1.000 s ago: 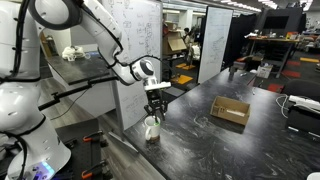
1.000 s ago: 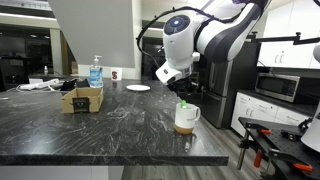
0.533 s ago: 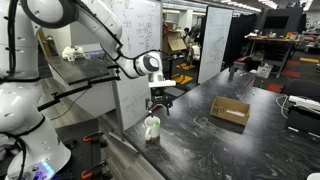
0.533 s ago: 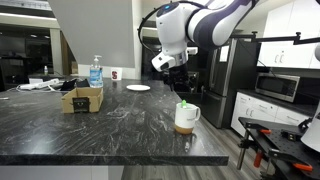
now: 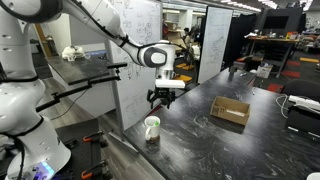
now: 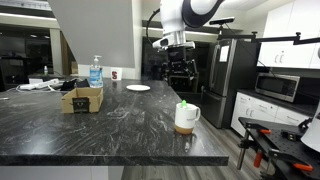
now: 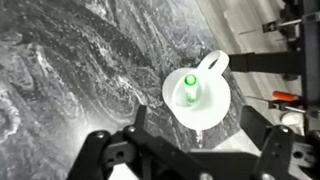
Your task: Put the marker in the mug
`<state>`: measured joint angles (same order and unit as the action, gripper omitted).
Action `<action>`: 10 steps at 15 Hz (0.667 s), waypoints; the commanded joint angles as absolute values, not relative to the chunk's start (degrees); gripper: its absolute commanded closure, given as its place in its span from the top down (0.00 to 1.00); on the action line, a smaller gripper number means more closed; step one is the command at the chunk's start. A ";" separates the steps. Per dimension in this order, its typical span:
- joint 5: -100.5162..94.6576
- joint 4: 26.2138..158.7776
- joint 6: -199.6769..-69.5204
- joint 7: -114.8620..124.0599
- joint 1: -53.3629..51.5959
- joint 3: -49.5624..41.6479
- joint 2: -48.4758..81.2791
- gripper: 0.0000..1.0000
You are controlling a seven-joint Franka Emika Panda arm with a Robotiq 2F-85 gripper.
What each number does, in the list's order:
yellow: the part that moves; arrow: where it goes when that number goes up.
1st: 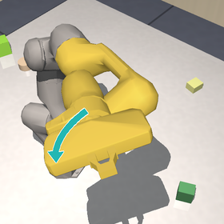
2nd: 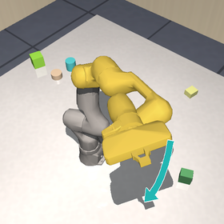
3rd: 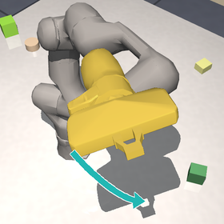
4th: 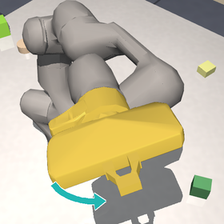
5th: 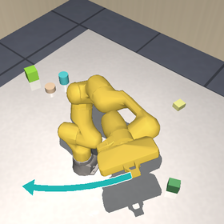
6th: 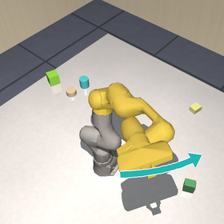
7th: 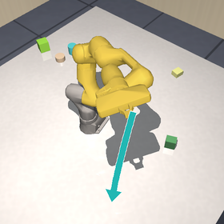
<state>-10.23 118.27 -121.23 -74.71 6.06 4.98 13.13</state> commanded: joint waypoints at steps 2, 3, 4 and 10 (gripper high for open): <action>-2.10 119.99 -124.44 -78.98 5.83 4.78 10.56 1.00; -2.02 120.27 -124.94 -78.22 5.52 4.54 10.14 1.00; -2.10 121.62 -125.85 -77.79 5.13 4.53 8.80 1.00; -2.57 124.90 -129.87 -75.92 3.72 3.93 5.05 1.00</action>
